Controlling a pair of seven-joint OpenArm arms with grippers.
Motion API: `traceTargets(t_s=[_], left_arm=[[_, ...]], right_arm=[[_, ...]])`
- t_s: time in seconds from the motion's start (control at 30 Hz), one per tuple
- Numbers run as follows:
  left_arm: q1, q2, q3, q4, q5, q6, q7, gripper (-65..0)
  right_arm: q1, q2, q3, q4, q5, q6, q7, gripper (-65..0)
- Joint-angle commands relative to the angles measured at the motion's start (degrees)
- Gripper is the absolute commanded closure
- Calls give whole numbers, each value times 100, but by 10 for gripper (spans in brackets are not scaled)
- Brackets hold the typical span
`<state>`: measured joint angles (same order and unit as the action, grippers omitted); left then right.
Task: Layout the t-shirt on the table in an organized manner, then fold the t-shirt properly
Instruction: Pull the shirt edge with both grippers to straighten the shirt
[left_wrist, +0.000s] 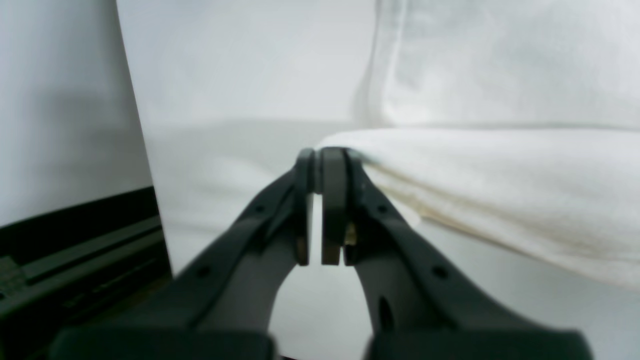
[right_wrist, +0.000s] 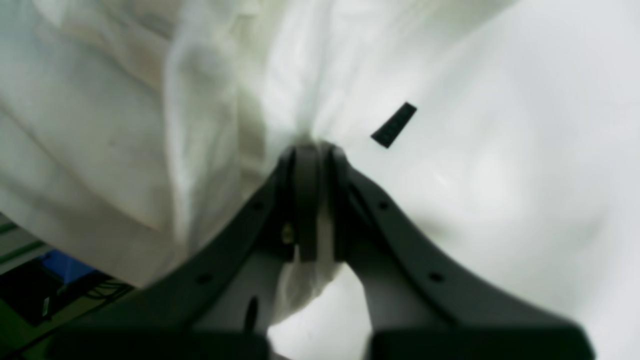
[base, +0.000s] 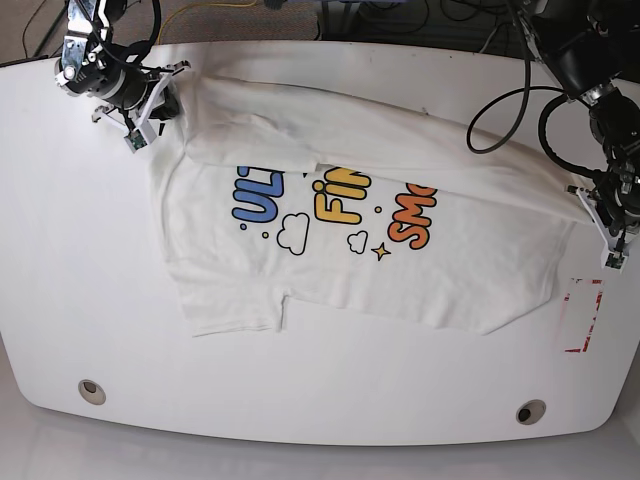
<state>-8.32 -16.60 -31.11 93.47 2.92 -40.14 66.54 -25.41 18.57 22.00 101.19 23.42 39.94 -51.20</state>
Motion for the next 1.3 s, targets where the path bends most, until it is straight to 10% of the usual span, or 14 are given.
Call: traceTargets(t_s=[0.0, 0.2, 0.57, 1.27], left_arm=[[-113, -120, 21, 73, 20, 14, -74, -6], [-184, -138, 162, 64, 47, 14, -171, -49], [-219, -208, 171, 55, 55, 14, -355, -397], [1, -120, 144, 908, 12, 14, -347, -403]], right_arm=[[13, 82, 20, 66, 36, 6, 43, -2], [13, 82, 20, 66, 36, 6, 43, -2], [13, 82, 29, 66, 36, 6, 52, -2], [-22, 82, 73, 884, 45, 6, 43, -16]])
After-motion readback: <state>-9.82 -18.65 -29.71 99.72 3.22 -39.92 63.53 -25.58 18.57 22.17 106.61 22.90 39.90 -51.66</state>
